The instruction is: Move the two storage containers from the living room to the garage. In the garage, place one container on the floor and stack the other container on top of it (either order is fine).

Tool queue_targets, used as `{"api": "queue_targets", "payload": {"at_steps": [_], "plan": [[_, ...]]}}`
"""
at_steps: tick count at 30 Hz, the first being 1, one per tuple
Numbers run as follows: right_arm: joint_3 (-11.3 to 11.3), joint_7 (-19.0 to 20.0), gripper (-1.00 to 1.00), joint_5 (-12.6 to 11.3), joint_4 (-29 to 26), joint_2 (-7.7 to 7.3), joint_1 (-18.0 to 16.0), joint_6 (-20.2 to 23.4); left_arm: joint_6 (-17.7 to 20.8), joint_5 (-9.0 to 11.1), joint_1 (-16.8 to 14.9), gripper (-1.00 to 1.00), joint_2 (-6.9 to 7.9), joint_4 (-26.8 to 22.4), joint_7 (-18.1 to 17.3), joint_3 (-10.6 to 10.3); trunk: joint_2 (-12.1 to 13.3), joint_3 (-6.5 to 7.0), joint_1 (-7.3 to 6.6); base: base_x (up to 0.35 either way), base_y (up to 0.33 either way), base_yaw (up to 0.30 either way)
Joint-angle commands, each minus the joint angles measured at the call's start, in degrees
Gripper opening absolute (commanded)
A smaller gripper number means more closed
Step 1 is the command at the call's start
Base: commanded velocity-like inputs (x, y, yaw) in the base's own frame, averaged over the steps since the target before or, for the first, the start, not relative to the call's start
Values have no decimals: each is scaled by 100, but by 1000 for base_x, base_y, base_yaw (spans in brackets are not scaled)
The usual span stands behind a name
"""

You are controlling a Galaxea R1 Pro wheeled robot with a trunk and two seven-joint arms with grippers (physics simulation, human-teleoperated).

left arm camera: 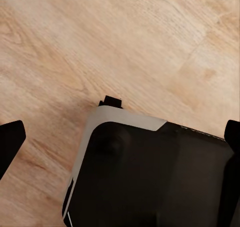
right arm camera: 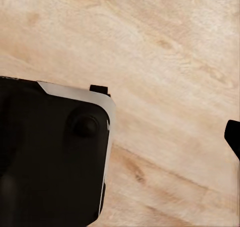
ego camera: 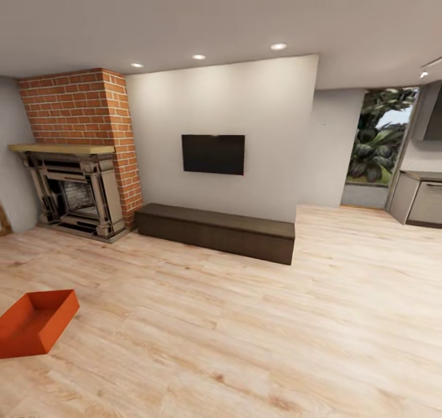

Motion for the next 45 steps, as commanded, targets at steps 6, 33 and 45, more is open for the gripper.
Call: {"api": "queue_targets", "payload": {"at_steps": [6, 33, 45], "plan": [[35, -26, 100, 36, 17, 7, -5, -49, -8, 9, -3, 100, 0, 6, -13, 43, -3, -2, 5, 323, 0, 104], [40, -25, 100, 22, 17, -8, -5, -40, -8, 9, -3, 100, 0, 6, -13, 43, -3, -2, 5, 323, 0, 250], [43, -25, 100, 22, 17, -8, -5, -44, -8, 9, -3, 100, 0, 6, -13, 43, -3, -2, 5, 323, 0, 279]]}}
